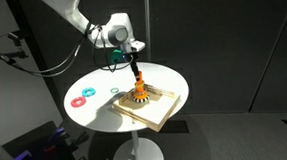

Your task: Put the green ring around the orange rod

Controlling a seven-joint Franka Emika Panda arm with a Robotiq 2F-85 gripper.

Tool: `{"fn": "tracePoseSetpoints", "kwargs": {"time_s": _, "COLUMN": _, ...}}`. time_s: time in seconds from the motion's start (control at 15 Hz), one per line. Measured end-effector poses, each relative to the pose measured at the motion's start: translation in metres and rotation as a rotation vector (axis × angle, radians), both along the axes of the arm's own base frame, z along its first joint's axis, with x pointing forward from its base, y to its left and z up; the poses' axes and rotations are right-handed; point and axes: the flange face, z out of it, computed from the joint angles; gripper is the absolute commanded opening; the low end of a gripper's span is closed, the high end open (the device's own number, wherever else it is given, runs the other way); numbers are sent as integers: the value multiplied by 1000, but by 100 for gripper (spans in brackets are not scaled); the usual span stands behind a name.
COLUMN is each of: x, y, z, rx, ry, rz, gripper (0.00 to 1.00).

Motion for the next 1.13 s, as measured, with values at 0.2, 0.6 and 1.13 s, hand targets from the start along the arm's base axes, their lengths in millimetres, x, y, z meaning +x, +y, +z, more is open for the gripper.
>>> {"fn": "tracePoseSetpoints", "kwargs": {"time_s": 0.2, "x": 1, "y": 0, "z": 1, "rx": -3, "ry": 10, "rz": -1, "gripper": 100}}
{"fn": "tracePoseSetpoints", "kwargs": {"time_s": 0.6, "x": -2, "y": 11, "z": 0, "rx": 58, "ry": 32, "rz": 70, "gripper": 100}}
{"fn": "tracePoseSetpoints", "kwargs": {"time_s": 1.13, "x": -18, "y": 27, "z": 10, "rx": 142, "ry": 86, "rz": 185, "gripper": 100}}
